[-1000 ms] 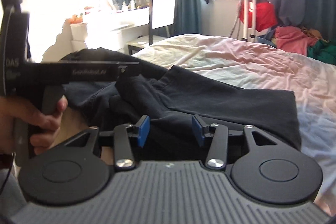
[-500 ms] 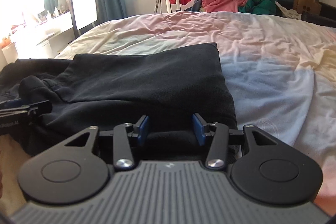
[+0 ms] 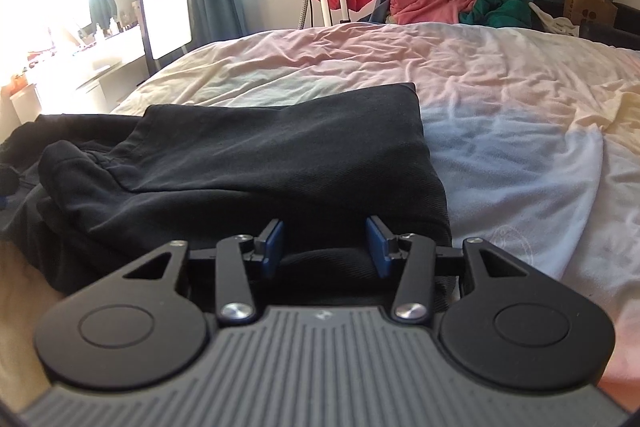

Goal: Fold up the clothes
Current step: 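Grasp the ribbed waistband of the folded pants with the left gripper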

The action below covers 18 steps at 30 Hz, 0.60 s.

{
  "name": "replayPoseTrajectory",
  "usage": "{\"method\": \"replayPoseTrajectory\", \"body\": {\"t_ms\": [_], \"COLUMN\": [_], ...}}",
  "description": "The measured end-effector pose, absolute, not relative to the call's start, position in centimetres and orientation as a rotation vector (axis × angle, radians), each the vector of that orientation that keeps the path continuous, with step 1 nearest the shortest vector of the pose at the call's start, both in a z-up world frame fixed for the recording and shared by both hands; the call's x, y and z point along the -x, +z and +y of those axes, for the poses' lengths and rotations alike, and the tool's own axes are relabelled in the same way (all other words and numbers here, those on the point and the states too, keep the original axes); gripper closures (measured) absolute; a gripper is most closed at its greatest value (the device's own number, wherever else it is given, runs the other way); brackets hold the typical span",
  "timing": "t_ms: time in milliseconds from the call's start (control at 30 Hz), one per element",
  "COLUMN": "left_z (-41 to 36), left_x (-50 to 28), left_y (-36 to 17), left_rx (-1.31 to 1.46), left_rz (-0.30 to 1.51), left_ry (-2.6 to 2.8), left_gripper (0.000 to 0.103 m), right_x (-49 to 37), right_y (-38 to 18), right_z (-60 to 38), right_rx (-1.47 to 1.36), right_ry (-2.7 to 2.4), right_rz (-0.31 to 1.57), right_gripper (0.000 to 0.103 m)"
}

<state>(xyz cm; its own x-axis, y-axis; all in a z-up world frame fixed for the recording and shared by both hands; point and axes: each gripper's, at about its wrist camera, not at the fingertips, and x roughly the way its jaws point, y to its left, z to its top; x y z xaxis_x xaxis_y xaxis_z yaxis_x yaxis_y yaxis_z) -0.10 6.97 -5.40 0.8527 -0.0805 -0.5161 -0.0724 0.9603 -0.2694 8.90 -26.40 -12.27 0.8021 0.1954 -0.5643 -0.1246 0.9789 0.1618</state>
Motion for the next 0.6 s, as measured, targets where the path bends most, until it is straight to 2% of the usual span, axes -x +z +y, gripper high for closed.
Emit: {"method": "replayPoseTrajectory", "body": {"t_ms": [100, 233, 400, 600], "left_z": [10.0, 15.3, 20.8, 24.2], "left_x": [1.1, 1.7, 1.4, -0.3], "left_y": [-4.2, -4.4, -7.6, -11.3], "left_rx": [0.383, 0.666, 0.987, 1.117], "left_rz": [0.604, 0.649, 0.759, 0.720], "left_ry": [0.070, 0.137, 0.198, 0.299], "left_gripper": [0.009, 0.002, 0.003, 0.006], "right_x": [-9.0, -8.9, -9.0, -8.9], "right_y": [-12.1, -12.0, -11.8, -11.8], "right_z": [-26.7, -26.8, -26.8, -27.0], "right_rx": [-0.142, -0.149, -0.152, -0.166], "right_ry": [0.173, 0.167, 0.163, 0.161], "right_rz": [0.625, 0.636, 0.643, 0.643], "right_gripper": [0.056, 0.056, 0.056, 0.056]}}
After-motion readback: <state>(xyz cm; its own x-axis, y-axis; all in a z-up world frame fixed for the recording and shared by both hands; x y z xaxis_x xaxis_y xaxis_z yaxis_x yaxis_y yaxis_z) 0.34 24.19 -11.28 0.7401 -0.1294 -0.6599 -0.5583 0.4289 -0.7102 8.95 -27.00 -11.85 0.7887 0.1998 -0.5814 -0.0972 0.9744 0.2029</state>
